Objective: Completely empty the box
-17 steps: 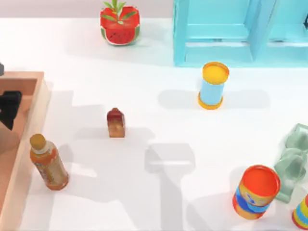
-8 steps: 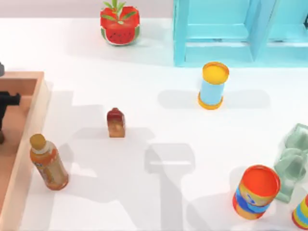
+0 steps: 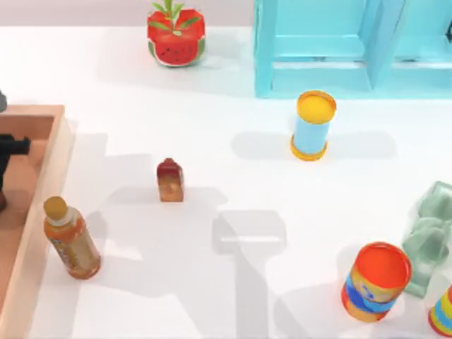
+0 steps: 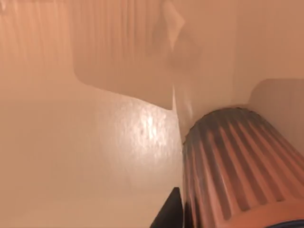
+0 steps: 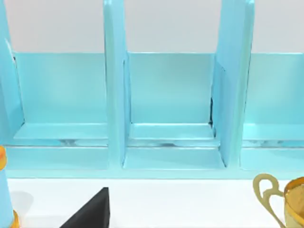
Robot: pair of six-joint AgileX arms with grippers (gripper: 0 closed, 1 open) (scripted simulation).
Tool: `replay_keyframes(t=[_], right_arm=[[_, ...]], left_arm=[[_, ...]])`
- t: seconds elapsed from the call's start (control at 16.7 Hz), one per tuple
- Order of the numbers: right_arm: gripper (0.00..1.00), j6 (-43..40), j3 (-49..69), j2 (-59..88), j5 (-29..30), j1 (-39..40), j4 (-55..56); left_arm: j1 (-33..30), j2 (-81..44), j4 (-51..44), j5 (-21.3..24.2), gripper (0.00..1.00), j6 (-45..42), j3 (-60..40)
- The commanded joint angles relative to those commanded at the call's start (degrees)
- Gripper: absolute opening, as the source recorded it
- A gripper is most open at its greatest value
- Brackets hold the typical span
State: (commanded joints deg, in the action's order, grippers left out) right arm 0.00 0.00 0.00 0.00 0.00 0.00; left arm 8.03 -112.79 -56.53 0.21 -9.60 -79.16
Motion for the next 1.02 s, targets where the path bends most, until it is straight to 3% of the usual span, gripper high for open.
replay_keyframes(t=[0.36, 0.6, 0.84, 1.02], right_arm=[[1.0, 0.0, 0.0, 0.0, 0.0, 0.0, 0.0], [1.0, 0.0, 0.0, 0.0, 0.0, 0.0, 0.0], [1.0, 0.0, 0.0, 0.0, 0.0, 0.0, 0.0], [1.0, 0.0, 0.0, 0.0, 0.0, 0.0, 0.0]], left_arm=[[0.14, 0.18, 0.09, -0.15, 0.0, -0.11, -0.14], [-0.52, 1.47, 0.28, -4.5, 0.0, -0.56, -6.64], [-2.36, 2.71, -8.37, -7.14, 0.0, -0.37, -19.73], [-1.8, 2.54, -19.54, -5.27, 0.0, 0.07, -25.65]])
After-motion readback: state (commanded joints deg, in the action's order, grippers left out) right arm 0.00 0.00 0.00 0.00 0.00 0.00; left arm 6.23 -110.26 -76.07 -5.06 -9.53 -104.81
